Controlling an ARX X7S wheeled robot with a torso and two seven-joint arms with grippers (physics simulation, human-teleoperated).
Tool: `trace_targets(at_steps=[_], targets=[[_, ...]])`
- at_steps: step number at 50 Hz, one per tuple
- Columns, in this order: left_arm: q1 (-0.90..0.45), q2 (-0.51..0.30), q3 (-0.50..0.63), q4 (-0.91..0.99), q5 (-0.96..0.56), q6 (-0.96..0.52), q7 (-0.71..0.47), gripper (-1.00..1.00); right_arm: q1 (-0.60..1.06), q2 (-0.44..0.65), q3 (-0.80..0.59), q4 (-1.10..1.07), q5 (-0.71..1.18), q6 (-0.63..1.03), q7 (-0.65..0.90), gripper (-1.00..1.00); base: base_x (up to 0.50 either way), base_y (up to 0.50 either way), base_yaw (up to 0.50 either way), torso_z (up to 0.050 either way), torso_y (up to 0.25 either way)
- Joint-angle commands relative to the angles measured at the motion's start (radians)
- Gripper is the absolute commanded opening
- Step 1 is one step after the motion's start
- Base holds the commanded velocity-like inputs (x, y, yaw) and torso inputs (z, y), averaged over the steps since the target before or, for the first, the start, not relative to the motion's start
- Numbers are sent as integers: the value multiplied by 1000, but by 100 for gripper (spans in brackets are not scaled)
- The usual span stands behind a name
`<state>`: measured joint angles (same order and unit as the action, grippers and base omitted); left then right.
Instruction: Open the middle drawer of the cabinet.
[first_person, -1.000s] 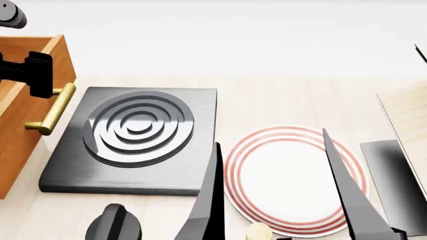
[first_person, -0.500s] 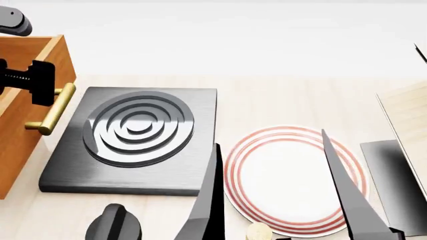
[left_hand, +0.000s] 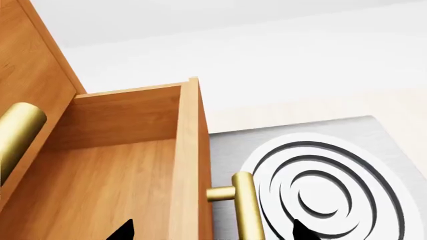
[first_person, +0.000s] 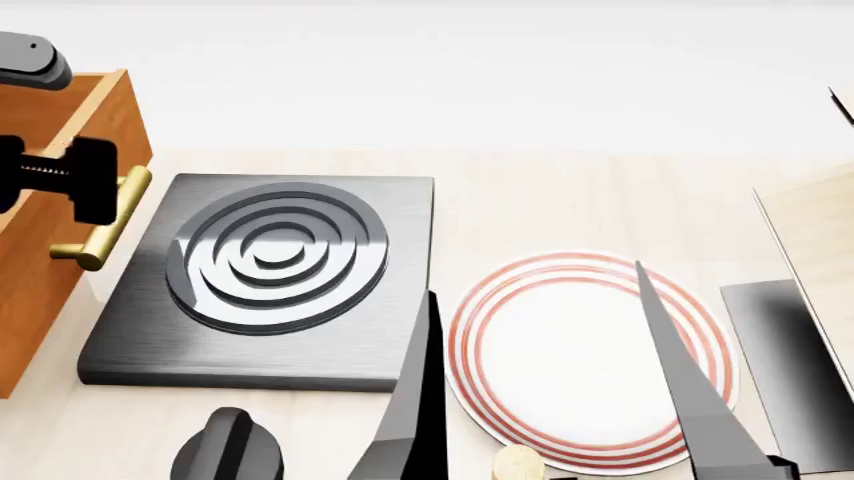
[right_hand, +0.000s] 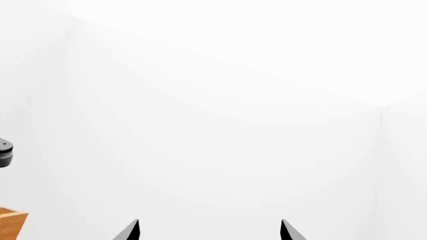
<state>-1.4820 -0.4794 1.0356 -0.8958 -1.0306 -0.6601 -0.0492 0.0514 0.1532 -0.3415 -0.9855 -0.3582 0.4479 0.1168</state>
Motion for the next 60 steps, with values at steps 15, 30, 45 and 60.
trace_targets(at_steps=[15, 30, 45, 60], targets=[[28, 25, -13, -46, -6, 30, 25, 100, -1, 16, -13, 9, 7, -2, 18, 100, 0, 0, 0, 0, 0], [36, 33, -20, -61, -6, 42, 30, 100, 3, 21, -17, 8, 14, 6, 21, 100, 0, 0, 0, 0, 0], [33, 53, -12, -119, 16, 75, 54, 100, 8, 25, -24, 13, 19, 10, 27, 100, 0, 0, 0, 0, 0], [34, 85, -8, -200, 33, 106, 87, 100, 10, 32, -27, 13, 22, 13, 33, 100, 0, 0, 0, 0, 0]])
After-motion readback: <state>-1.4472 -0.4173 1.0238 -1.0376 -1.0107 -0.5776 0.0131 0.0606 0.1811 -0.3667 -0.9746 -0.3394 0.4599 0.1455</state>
